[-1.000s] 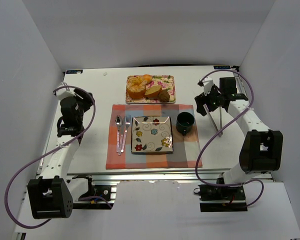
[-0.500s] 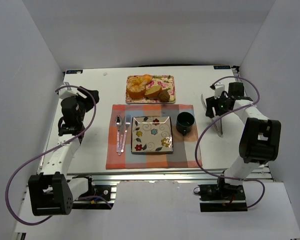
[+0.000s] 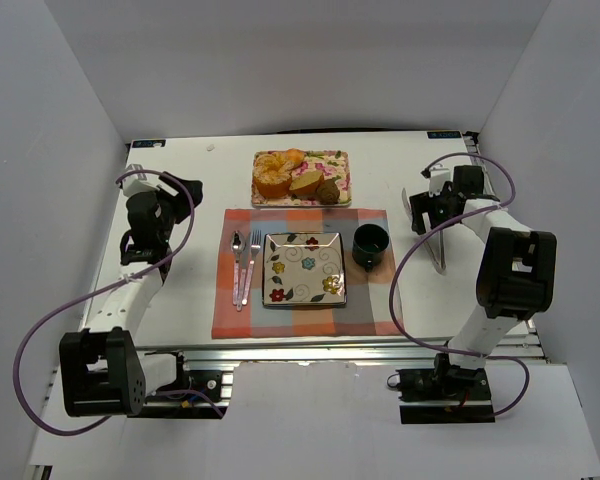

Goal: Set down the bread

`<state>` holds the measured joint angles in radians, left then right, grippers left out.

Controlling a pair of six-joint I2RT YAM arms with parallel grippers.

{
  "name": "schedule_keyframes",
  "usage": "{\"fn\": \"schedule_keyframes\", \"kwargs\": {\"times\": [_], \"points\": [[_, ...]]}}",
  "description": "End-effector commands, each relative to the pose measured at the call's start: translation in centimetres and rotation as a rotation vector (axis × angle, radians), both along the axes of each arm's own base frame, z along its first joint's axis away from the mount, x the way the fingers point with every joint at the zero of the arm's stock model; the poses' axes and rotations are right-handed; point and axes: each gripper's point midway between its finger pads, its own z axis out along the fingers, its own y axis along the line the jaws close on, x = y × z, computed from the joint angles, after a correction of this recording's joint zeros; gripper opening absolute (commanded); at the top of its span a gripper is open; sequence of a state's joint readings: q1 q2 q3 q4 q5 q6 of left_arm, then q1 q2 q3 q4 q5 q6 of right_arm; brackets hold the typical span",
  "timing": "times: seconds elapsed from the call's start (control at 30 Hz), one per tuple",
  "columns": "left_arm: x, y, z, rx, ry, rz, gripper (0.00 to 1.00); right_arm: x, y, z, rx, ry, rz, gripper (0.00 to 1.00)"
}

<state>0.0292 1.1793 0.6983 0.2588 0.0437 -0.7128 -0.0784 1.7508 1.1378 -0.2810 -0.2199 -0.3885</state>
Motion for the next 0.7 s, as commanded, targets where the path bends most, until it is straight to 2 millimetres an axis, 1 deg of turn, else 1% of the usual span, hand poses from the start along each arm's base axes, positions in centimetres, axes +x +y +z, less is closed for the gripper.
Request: {"fn": "schedule_keyframes", "kwargs": {"times": [0.0,0.07,0.1,0.13,0.17,0.2,0.23,0.27,0.37,0.43,0.5,0.53,0.57,0.63,0.67], "points": [[0.1,-0.3,0.7,-0.007,-0.024,-0.01,0.85,1.3,0.6,2.7,0.018,-0.093,0.045,0.86],[0.2,-0.2,0.6,-0.007,-0.021,-0.007,0.85,0.9,1.5,2.2,0.056,-0.072,0.093,0.85],[0.2,-0.2,0.4,-0.007,-0.018,-0.006,0.85,0.7,1.7,1.8,0.064,-0.05,0.102,0.82],[0.3,-0.2,0.4,-0.007,-0.017,-0.007,0.85,1.0,1.9,0.9,0.072,-0.023,0.103,0.8],[0.4,-0.2,0.3,-0.005,-0.014,-0.006,0.85,1.1,2.0,0.6,0.078,-0.01,0.104,0.77],[0.4,-0.1,0.0,-0.005,-0.001,0.0,0.84,1.1,2.0,0.1,0.083,0.012,0.103,0.7],[0.6,0.0,0.0,-0.002,0.005,0.004,0.84,1.5,2.1,-0.7,0.084,0.027,0.101,0.68],[0.6,0.0,0.0,-0.001,0.009,0.006,0.83,1.7,2.0,-1.0,0.083,0.031,0.095,0.65],[0.9,0.0,0.1,0.005,0.014,0.003,0.79,2.3,2.1,-1.9,0.062,0.029,0.094,0.62],[1.0,-0.1,0.2,0.0,0.011,-0.004,0.69,2.5,2.3,-2.4,0.05,0.032,0.101,0.6],[1.3,-0.5,0.5,-0.017,-0.003,-0.023,0.54,2.4,2.3,-3.0,0.042,0.045,0.103,0.57],[1.4,-1.1,0.7,-0.029,-0.01,-0.052,0.34,2.4,2.4,-3.2,0.04,0.048,0.107,0.56],[1.6,-1.3,0.5,-0.042,-0.006,-0.065,0.27,2.3,2.4,-3.4,0.034,0.053,0.106,0.51],[1.8,-2.5,1.2,-0.092,-0.029,-0.117,0.23,2.2,2.2,-3.7,0.027,0.057,0.104,0.43],[1.9,-3.0,1.4,-0.112,-0.038,-0.141,0.24,2.2,2.2,-3.8,0.021,0.058,0.104,0.33]]}}
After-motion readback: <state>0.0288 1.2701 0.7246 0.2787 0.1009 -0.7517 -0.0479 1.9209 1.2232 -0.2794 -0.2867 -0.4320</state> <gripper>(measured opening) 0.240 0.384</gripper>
